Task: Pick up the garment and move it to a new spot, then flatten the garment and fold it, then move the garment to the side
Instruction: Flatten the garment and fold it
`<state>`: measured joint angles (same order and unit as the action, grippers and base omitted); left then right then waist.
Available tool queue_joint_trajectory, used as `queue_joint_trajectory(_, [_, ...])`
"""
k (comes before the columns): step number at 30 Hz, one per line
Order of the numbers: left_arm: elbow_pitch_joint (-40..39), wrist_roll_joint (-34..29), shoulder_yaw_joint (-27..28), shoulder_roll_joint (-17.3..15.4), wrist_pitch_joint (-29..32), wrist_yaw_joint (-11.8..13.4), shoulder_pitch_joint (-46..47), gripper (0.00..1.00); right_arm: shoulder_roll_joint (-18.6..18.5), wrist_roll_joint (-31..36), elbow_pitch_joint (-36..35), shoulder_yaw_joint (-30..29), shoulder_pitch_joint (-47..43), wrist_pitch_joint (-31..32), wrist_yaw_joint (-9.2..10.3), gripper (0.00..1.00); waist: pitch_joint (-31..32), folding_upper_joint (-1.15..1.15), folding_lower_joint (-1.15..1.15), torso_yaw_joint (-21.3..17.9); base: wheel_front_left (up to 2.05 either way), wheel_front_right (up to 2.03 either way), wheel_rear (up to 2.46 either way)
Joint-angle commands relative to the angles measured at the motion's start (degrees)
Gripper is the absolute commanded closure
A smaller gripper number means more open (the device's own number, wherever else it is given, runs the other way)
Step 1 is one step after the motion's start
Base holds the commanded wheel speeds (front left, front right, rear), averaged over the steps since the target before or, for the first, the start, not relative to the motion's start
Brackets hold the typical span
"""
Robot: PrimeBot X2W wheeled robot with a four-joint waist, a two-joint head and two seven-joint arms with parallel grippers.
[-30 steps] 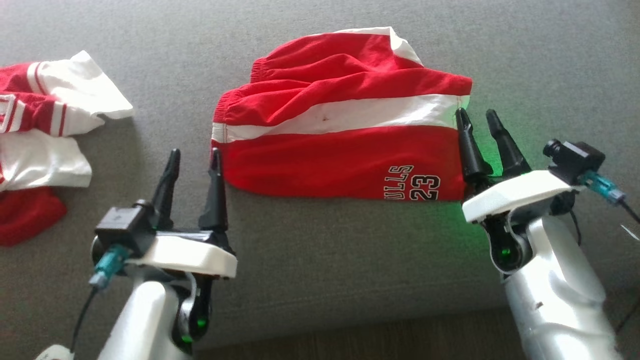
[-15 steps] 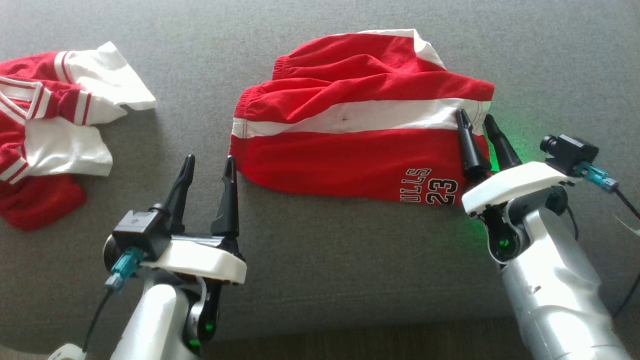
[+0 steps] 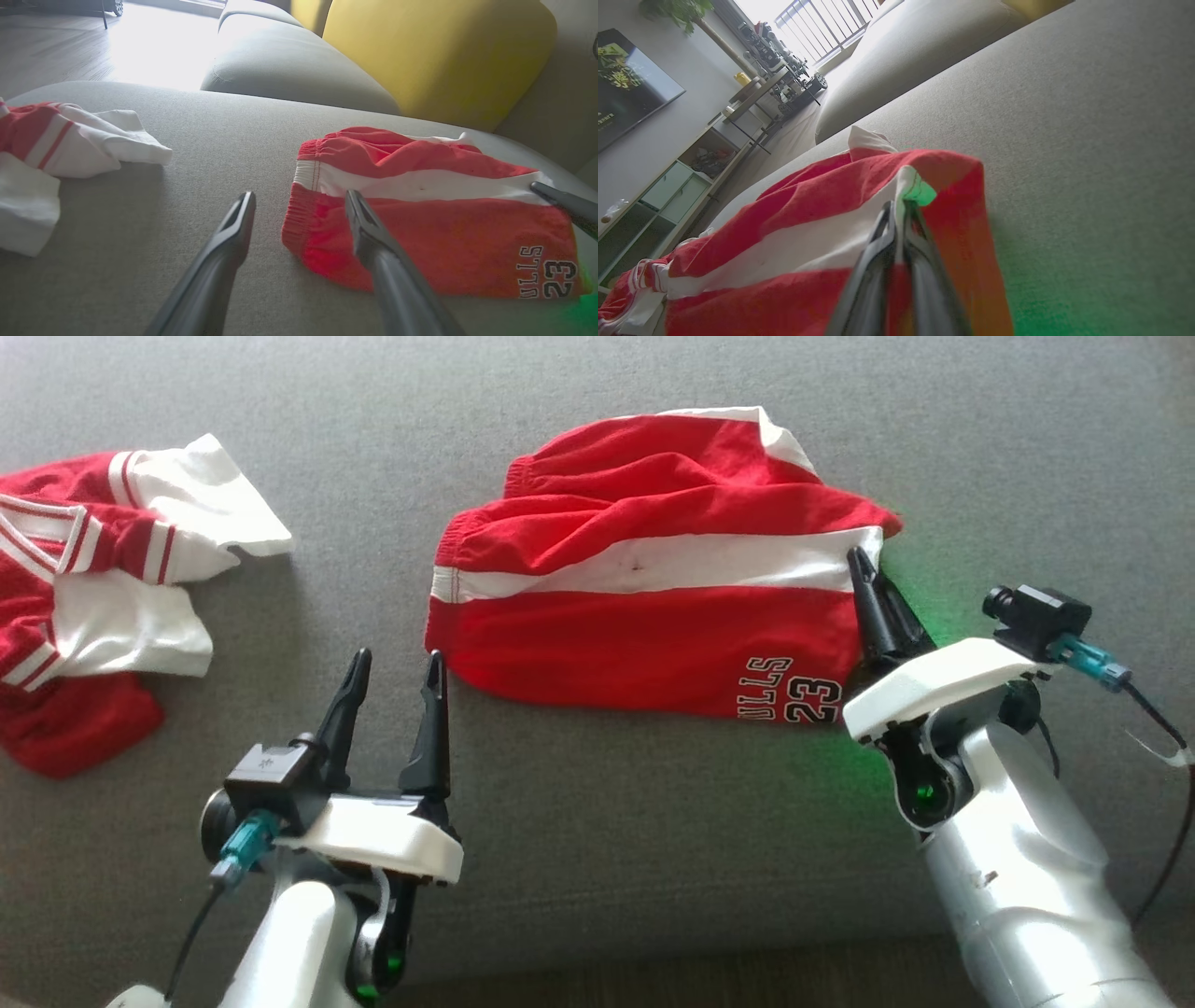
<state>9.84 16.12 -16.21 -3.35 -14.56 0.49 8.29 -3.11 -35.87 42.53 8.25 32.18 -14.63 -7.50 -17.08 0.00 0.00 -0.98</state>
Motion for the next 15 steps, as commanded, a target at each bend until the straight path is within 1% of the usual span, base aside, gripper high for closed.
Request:
queue_joint_trajectory(1, [-1.44,-0.74,1.8,0.0,-0.43,-0.03,-0.07,0.0,0.24,-0.51,-2.04,1.61,-0.3,-0.37,0.01,1.0,0.5,0.0,0.0,-0.32,0.0,0.0,0.0])
queue_joint_trajectory(5, [-1.53,-0.9,2.02,0.1,-0.43,0.13,-0.71,0.0,0.24,1.07,-3.96,1.83,-1.8,-0.37,0.01,1.0,1.58,0.0,0.0,-0.84,0.0,0.0,0.0])
queue_joint_trajectory(10, [-1.71,0.15,2.47,0.18,-0.43,-0.42,-1.12,0.0,0.24,6.07,-5.97,0.24,-4.51,-0.37,0.01,1.0,2.49,0.0,0.0,-1.4,0.0,0.0,0.0])
queue_joint_trajectory(15, [-1.41,0.03,2.62,-1.27,0.8,-0.75,0.13,0.0,0.19,10.7,-8.27,-2.17,-7.85,-0.37,0.01,1.0,2.66,0.0,0.0,-2.38,0.0,0.0,0.0])
